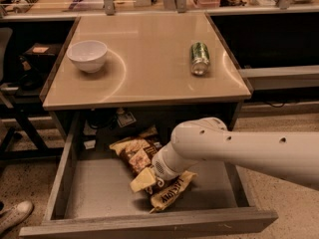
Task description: Pick brown chip bag from top drawer and place on counter
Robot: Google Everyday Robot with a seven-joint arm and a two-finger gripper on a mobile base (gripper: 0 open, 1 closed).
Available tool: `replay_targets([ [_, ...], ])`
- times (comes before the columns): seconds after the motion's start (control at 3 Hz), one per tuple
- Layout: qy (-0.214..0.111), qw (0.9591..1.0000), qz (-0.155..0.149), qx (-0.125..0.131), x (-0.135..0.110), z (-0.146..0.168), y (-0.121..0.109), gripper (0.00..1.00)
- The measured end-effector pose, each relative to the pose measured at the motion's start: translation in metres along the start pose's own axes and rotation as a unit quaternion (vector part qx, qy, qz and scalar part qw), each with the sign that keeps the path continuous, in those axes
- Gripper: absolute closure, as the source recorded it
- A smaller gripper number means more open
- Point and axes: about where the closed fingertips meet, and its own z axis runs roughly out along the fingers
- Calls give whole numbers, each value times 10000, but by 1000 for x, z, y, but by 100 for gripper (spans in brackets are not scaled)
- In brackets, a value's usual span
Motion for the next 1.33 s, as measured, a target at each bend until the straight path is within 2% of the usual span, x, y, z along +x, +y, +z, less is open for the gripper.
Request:
replay_targets([
  [1.0,0,10000,0,0,0,0,0,89],
  [1.33,0,10000,-1,0,0,0,0,100],
])
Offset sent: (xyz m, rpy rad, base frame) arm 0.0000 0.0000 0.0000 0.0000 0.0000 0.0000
